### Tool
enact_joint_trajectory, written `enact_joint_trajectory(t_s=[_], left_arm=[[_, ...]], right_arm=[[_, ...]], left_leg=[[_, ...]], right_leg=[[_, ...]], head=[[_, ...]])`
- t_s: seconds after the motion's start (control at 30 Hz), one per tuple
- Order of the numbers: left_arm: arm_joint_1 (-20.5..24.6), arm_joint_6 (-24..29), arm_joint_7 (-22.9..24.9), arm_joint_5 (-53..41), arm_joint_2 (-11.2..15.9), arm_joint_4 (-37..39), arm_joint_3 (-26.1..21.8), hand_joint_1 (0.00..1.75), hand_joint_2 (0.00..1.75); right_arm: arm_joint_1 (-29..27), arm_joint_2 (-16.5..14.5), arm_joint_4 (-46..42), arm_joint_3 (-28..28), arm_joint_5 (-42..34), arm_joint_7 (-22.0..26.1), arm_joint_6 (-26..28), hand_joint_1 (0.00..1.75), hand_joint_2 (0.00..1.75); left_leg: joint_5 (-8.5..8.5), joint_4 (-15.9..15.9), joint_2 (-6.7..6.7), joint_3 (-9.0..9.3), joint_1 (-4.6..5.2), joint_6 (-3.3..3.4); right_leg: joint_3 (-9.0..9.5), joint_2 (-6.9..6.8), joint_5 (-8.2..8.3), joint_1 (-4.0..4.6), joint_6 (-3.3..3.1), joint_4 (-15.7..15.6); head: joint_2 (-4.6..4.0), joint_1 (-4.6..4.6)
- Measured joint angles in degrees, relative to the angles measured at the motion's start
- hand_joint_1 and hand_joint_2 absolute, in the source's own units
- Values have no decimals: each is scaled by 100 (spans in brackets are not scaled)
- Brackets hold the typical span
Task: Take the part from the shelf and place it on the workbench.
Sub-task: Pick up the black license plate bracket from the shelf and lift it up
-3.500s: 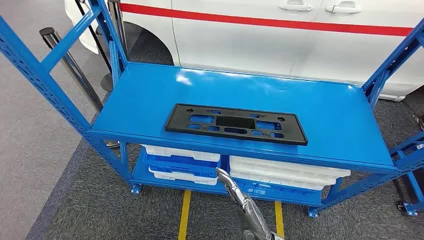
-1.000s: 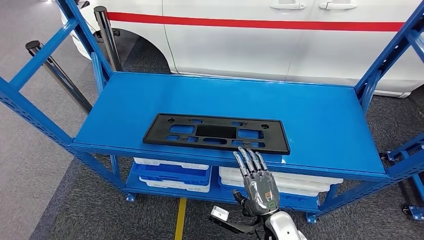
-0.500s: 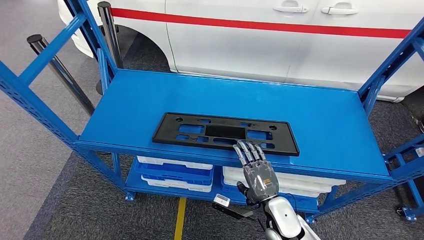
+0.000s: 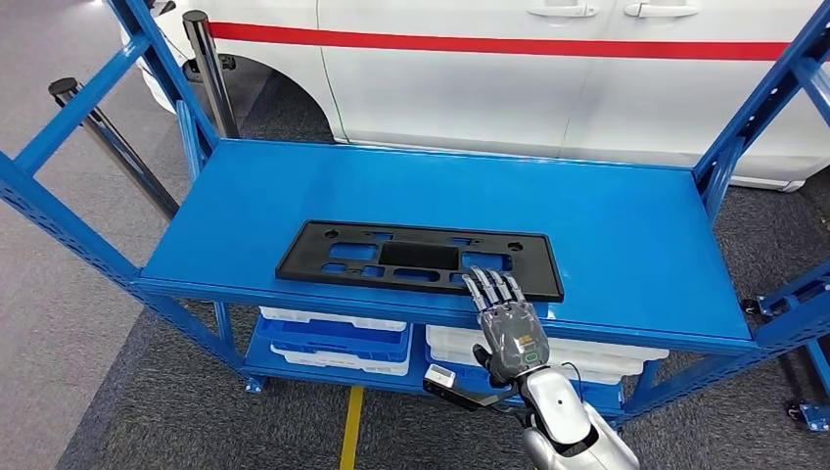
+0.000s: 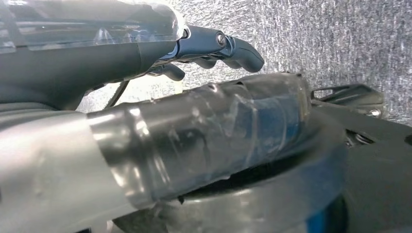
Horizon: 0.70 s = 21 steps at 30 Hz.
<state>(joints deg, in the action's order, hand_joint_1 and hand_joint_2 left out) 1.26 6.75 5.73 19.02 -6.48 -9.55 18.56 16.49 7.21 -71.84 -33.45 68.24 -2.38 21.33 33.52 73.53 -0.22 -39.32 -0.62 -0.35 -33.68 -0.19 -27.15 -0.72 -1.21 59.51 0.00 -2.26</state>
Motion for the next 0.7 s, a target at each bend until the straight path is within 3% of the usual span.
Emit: enact_joint_trajectory(t_s=[0.07, 0.13, 0.23, 0.3, 0.4, 0.43, 0.47, 0.5, 0.6, 0.63, 0.7], left_arm=[[-4, 0, 0, 1, 4, 0, 0, 0, 0], [-5, 0, 0, 4, 9, 1, 0, 0, 0], [0, -5, 0, 10, 11, 2, 0, 0, 0], [0, -6, 1, 16, 9, 2, 0, 0, 0], [-4, -11, 1, 25, 8, 2, -1, 0, 0], [-5, -16, 0, 32, 8, 2, -1, 0, 0], [-5, -20, 0, 40, 8, 2, -2, 0, 0], [-5, -23, 0, 49, 8, 2, -1, 0, 0], [-4, -30, 0, 74, 8, 2, -2, 0, 0], [-4, -33, 0, 82, 8, 2, -2, 0, 0], [-4, -38, 0, 99, 9, 2, -2, 0, 0]], right_arm=[[24, -1, 36, 0, -12, 0, -19, 0, 175], [59, -2, 65, -1, -20, 0, -26, 0, 175], [92, -3, 108, -2, -22, 0, -39, 0, 175], [120, -3, 134, -2, -23, 0, -45, 0, 175], [159, -2, 177, -2, -28, 1, -66, 0, 175], [159, -2, 198, -2, -31, 4, -78, 0, 175], [159, -2, 220, -2, -36, 8, -91, 0, 175], [162, -2, 239, -2, -44, 14, -102, 0, 175], [209, -1, 273, -1, -74, 40, -119, 0, 175], [228, -1, 281, -1, -84, 50, -121, 0, 175], [252, 2, 298, -2, -108, 63, -125, 0, 175]], left_leg=[[-406, -734, 0, 341, 6, 56], [-620, -1358, -2, 633, 32, 111], [-639, -1507, -14, 681, 47, 164], [-688, -1587, -4, 714, 20, 232], [-718, -1634, 23, 727, 7, 295], [-717, -1630, 23, 724, 9, 298], [-713, -1623, 21, 723, 9, 299], [-706, -1612, 17, 725, 7, 296], [-654, -1535, 2, 720, 14, 247], [-637, -1508, -3, 705, 25, 220], [-622, -1483, -7, 681, 44, 165]], right_leg=[[22, 13, -9, 4, 7, 2], [19, 21, -15, 21, 44, 10], [2, 16, 5, 31, 134, -8], [-37, 18, -95, 34, 190, 105], [-456, 22, -588, 11, 240, 1017], [-614, 21, -698, 1, 254, 1344], [-698, 21, -708, -9, 264, 1513], [-680, 20, -606, -19, 271, 1464], [-192, 18, -78, -40, 260, 423], [-77, 21, -5, -35, 241, 170], [-35, 29, -10, -10, 194, 51]], head=[[0, -1], [0, -1], [0, -3], [0, -7], [0, -11], [0, -11], [0, -10], [0, -11], [0, -12], [0, -10], [0, -6]])
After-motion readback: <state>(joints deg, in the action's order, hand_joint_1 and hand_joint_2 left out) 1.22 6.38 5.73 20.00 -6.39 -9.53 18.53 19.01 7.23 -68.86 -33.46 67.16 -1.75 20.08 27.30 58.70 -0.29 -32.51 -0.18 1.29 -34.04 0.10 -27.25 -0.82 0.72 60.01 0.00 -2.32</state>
